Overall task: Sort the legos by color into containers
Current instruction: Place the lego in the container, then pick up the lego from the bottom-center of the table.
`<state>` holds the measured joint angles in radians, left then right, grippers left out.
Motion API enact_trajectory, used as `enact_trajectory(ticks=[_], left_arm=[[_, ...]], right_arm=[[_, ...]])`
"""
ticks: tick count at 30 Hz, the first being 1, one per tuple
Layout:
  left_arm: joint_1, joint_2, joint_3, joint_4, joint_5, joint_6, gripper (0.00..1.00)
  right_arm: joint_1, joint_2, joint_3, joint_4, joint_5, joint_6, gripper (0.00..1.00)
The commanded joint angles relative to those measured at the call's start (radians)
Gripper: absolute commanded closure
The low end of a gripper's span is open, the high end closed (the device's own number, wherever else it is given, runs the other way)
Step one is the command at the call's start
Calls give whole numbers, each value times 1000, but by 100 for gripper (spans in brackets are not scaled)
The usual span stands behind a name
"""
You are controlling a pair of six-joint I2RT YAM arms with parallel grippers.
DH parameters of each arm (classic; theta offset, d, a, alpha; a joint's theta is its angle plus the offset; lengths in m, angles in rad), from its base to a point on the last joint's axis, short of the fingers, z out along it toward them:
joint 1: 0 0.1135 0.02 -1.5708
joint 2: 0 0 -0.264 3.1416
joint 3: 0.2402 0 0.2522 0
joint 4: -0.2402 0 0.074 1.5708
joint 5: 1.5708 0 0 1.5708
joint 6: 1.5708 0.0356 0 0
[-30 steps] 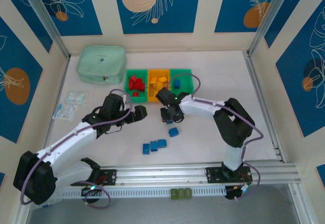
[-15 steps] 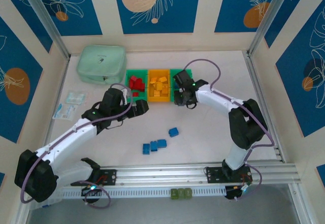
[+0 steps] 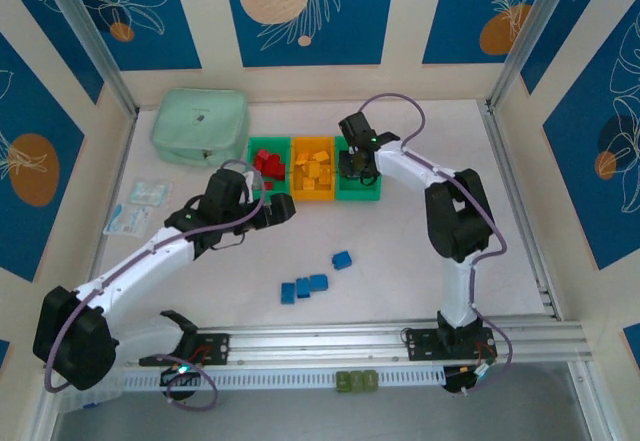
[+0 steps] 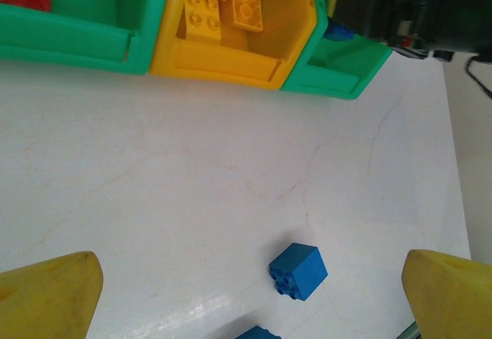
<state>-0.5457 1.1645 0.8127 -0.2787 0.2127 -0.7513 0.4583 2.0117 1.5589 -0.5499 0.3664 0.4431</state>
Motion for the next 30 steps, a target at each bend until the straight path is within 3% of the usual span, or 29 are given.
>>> enact_trajectory(ticks=[1, 5, 13, 23, 30], left_arm=[[1, -14, 43, -15, -1, 13, 1], [1, -22, 45, -24, -13, 15, 1], [1, -56, 16, -4, -7, -11, 1], [-11, -108, -52, 5, 39, -18, 1], [-44, -141, -137, 80, 50, -67, 1]], right_arm=[[-21, 25, 44, -30, -5, -12, 60], [-20, 8, 53, -39, -14, -11, 50], [3, -148, -11, -45, -12, -11, 49], [75, -418, -295, -80, -65, 1, 46], [189, -531, -453, -148, -54, 68, 40]])
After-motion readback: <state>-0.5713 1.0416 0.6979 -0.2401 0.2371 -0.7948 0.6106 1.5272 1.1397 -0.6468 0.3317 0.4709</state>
